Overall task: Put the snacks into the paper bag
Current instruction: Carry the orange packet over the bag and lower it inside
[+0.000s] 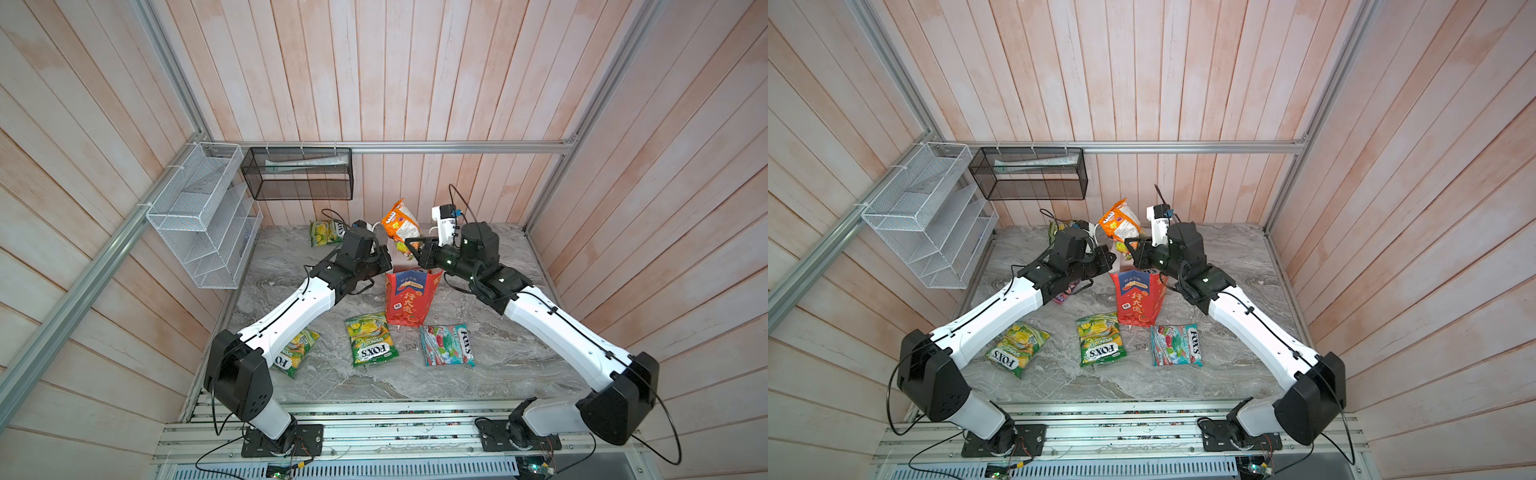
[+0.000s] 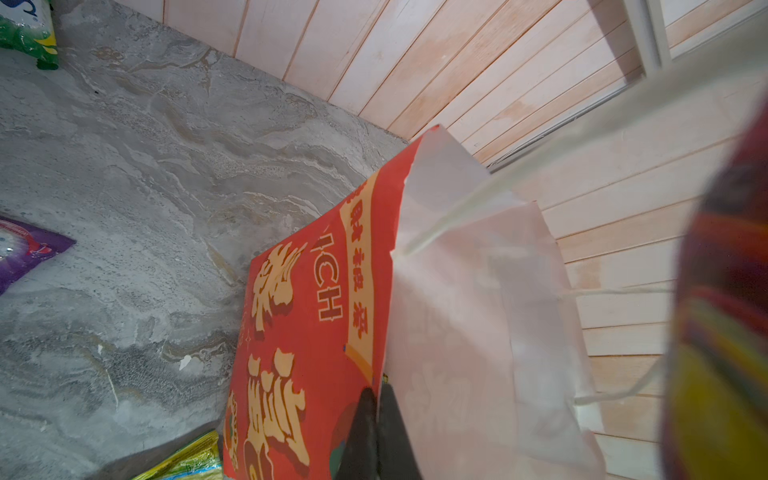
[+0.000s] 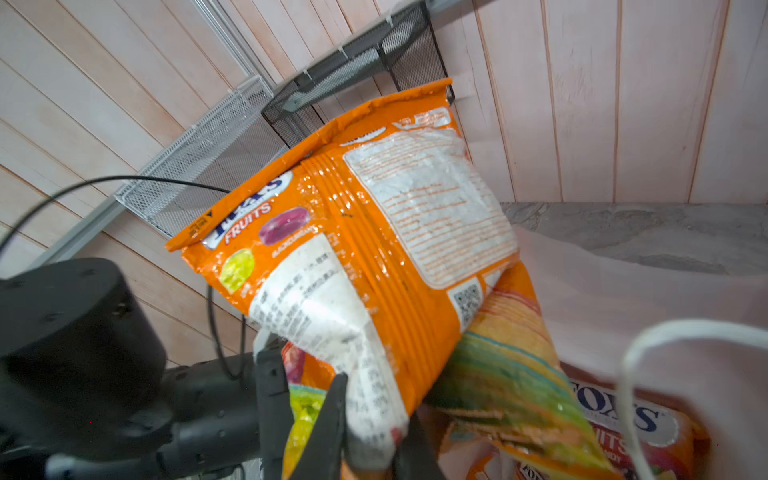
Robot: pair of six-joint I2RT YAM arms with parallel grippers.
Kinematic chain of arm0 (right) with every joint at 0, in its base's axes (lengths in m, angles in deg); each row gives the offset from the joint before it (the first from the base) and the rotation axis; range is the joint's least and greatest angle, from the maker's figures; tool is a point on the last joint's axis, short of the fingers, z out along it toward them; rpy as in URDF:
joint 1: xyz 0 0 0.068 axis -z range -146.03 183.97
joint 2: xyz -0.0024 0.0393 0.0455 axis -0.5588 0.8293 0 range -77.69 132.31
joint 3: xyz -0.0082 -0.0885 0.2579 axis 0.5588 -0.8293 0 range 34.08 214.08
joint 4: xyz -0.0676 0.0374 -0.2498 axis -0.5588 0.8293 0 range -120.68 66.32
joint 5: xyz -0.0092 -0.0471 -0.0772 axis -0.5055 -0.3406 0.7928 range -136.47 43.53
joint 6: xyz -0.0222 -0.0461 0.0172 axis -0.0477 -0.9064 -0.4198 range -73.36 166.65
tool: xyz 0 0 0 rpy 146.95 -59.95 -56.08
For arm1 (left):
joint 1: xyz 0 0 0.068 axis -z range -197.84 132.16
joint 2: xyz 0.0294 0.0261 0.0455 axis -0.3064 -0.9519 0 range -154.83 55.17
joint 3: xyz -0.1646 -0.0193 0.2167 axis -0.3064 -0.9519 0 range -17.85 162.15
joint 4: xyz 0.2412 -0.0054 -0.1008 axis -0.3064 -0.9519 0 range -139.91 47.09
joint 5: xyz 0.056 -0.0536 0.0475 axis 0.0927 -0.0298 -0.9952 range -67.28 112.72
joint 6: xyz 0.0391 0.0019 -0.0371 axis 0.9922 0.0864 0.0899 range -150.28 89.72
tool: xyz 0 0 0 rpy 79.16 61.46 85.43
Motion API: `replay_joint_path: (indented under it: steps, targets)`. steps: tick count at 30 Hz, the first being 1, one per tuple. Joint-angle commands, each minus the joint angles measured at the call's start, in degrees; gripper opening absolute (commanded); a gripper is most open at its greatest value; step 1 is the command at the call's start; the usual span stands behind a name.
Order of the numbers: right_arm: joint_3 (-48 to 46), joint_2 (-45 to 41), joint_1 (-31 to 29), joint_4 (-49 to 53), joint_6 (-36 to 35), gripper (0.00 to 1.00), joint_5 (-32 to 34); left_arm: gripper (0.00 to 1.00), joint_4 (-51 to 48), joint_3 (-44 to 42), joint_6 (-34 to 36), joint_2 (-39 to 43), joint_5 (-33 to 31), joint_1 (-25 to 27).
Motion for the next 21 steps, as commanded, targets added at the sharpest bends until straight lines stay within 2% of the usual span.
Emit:
replay_joint_path:
  steps: [1,4,14,18,21]
  targets:
    - [3.5,2.3,0.3,0.2,1.1,0.03,0.0,0.00,0.7,2.0,0.9,-0.1,-0.2,-0.2]
    - [4.2,3.2,0.6,3.0,2.6,0.03,4.5,0.00,0.5,1.8,0.8,0.0,-0.8,-0.2]
    - [2.1,1.4,3.3,4.1,8.2,0.10,4.8,0.00,0.7,1.5,0.6,0.4,-1.3,-0.3]
    - [0.9,-0.5,3.3,3.3,8.8,0.24,5.2,0.00,0.7,1.5,0.6,0.4,-1.2,-0.3]
    - [-1.6,-3.0,3.2,0.5,8.8,0.46,6.1,0.00,0.7,1.4,0.6,0.5,-1.4,-0.4]
